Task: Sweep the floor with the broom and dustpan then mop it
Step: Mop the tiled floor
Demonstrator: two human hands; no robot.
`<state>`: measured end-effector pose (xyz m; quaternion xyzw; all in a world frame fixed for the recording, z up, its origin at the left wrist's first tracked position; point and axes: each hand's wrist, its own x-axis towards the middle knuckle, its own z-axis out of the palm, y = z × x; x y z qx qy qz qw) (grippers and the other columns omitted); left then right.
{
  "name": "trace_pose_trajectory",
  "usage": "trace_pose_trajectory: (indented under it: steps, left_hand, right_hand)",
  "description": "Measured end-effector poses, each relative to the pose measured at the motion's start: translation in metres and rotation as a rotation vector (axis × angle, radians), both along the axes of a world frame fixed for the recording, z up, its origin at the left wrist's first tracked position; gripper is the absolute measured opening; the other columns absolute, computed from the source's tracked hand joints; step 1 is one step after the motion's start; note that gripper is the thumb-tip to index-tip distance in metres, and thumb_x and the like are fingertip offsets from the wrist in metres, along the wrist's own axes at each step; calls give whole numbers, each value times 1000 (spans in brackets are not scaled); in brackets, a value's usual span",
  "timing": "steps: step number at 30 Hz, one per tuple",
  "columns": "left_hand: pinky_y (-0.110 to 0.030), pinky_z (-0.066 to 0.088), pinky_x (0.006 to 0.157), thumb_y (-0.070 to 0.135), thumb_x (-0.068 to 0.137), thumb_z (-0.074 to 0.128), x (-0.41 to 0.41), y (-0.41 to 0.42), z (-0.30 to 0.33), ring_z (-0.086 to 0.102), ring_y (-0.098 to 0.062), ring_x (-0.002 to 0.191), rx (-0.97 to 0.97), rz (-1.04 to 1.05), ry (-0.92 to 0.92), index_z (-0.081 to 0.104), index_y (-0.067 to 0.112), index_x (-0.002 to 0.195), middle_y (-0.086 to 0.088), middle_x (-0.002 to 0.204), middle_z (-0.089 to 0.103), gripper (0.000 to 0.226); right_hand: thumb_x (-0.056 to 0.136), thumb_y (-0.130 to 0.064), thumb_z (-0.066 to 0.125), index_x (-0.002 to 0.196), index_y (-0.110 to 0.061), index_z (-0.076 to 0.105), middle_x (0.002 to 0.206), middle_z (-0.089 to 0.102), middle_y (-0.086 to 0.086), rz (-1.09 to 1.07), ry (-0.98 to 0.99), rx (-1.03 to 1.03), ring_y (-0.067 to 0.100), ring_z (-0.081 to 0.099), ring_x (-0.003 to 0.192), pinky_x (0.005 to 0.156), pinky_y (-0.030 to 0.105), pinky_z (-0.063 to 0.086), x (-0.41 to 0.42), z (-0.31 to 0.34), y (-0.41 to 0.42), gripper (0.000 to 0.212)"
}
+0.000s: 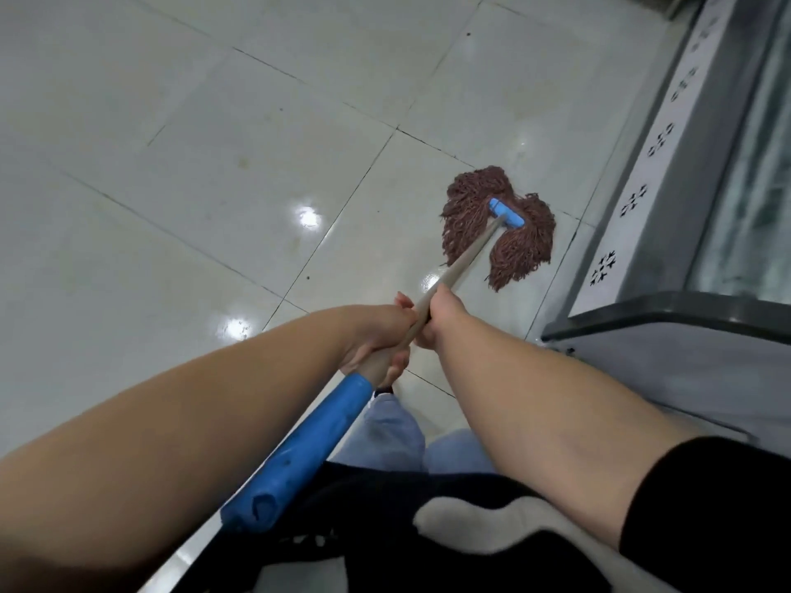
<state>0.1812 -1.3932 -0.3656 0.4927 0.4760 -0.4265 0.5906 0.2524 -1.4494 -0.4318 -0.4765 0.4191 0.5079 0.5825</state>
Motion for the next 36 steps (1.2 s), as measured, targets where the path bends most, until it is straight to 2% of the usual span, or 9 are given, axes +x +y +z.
trace_pose_trajectory:
  steps: [5, 8, 16, 18, 21, 27, 29, 31, 36]
  left_hand:
    - [-8, 32, 34, 65, 92, 21, 82, -4, -3, 31, -8, 25, -26, 5, -15, 39, 14, 73, 2, 36, 35, 58]
    - [-7, 31, 36, 69, 89, 20, 127, -12, -10, 30, -8, 26, -48, 55, 5, 40, 13, 70, 2, 37, 34, 63]
    - [-8, 29, 35, 71, 87, 27, 287, -33, -14, 31, -7, 27, -29, 205, 32, 42, 11, 64, 1, 46, 34, 65]
    - [-6, 30, 33, 68, 89, 28, 333, -35, -9, 31, -7, 24, -24, 239, 6, 43, 11, 66, 1, 44, 34, 63]
    - [-7, 32, 32, 66, 90, 30, 390, -41, -4, 32, -7, 24, -65, 296, -6, 45, 13, 69, 2, 46, 35, 59]
    - [-8, 32, 31, 69, 88, 30, 465, -37, 2, 31, -8, 23, -55, 263, 41, 43, 10, 63, 1, 44, 35, 65]
    - [-8, 32, 31, 68, 88, 31, 487, -32, 1, 32, -8, 23, -51, 259, 38, 44, 11, 65, 1, 46, 36, 63]
    - [-9, 32, 31, 69, 87, 31, 509, -27, -1, 33, -8, 22, -52, 242, 52, 45, 12, 67, 1, 51, 37, 62]
    - [-9, 33, 31, 68, 89, 31, 577, -10, -12, 34, -11, 20, -16, 220, 35, 46, 11, 67, -2, 51, 38, 62]
  right_hand:
    - [97, -48, 40, 85, -12, 45, 59, 48, 1, -41, -25, -94, 10, 43, 20, 32, 12, 38, 79, -6, 3, 38]
    - [97, -49, 38, 77, -12, 42, 36, 47, 2, 30, -43, -168, 9, 36, 15, 30, 7, 34, 129, -18, 1, 42]
    - [99, -44, 32, 76, -10, 45, 54, 48, 0, 124, -122, -247, 9, 42, 22, 39, 18, 36, 288, -28, -8, 43]
    - [100, -38, 33, 75, -9, 44, 42, 50, 2, 146, -122, -246, 9, 39, 14, 28, 7, 30, 336, -15, -12, 40]
    - [101, -36, 31, 69, -8, 39, 24, 43, 1, 186, -145, -256, 8, 34, 11, 31, 12, 31, 395, -4, -18, 43]
    - [102, -37, 29, 66, -9, 34, 49, 45, 2, 220, -134, -251, 6, 30, 9, 26, 0, 21, 468, 3, -14, 45]
    - [102, -36, 29, 71, -9, 37, 63, 47, 1, 166, -124, -213, 8, 43, 23, 24, 4, 18, 488, 1, -7, 42]
    - [102, -35, 28, 86, -11, 41, 81, 51, 2, 65, -108, -155, 10, 50, 54, 36, 17, 31, 508, -2, 0, 33]
    - [103, -33, 27, 70, -5, 37, 64, 45, 3, 82, -121, -157, 12, 53, 66, 57, 21, 38, 577, -10, 15, 44]
